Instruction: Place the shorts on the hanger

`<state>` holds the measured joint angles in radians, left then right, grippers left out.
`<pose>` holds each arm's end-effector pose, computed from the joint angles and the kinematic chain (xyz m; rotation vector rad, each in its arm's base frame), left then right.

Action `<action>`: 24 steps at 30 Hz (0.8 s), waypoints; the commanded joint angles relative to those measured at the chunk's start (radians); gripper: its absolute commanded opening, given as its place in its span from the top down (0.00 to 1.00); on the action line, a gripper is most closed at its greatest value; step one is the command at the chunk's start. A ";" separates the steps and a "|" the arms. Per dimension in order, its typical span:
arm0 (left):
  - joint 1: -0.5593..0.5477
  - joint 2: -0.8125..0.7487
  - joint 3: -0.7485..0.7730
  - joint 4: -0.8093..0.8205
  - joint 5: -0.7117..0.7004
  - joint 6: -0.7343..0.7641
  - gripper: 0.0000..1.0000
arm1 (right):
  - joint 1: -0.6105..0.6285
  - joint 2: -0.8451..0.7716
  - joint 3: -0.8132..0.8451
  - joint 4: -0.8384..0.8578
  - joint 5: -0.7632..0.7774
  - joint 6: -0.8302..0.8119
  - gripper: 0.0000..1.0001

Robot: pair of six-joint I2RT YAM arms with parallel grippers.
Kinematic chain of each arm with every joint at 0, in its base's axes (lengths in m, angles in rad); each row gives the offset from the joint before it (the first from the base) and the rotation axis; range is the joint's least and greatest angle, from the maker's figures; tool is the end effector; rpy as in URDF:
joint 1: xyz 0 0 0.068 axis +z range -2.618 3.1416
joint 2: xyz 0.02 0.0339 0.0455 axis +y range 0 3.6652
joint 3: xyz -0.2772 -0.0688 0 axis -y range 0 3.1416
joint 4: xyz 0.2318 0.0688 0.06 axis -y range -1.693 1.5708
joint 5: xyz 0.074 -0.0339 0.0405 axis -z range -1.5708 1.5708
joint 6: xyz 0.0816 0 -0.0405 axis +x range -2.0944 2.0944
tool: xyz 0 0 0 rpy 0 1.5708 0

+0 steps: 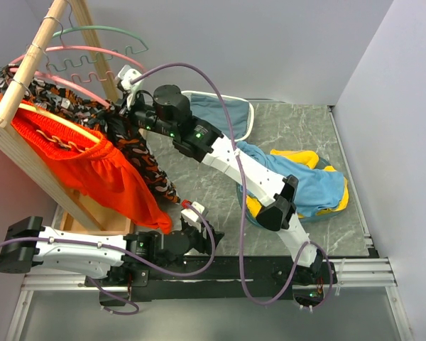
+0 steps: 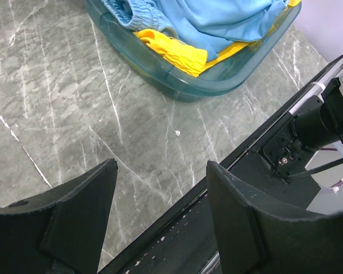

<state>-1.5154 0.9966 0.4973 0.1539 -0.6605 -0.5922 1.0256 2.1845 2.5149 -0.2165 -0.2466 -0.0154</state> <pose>0.0628 -0.2288 0.2411 0.4299 1.8770 -0.8267 0.2586 0.4648 0.4895 -0.9430 1.2187 0.9934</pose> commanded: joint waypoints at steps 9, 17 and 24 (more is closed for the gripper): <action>-0.002 -0.009 -0.016 0.055 -0.008 -0.023 0.31 | 0.027 -0.022 0.059 0.105 0.046 -0.037 1.00; -0.002 -0.024 -0.020 0.049 -0.011 -0.026 0.31 | 0.031 -0.034 0.045 0.098 0.059 -0.035 0.99; 0.000 -0.039 -0.028 0.044 -0.013 -0.037 0.31 | 0.031 -0.074 0.001 0.114 0.072 -0.031 0.24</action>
<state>-1.5150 0.9829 0.4778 0.1703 -0.6605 -0.6140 1.0489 2.1944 2.5130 -0.2047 -0.1879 -0.0402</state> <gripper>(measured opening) 0.689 0.614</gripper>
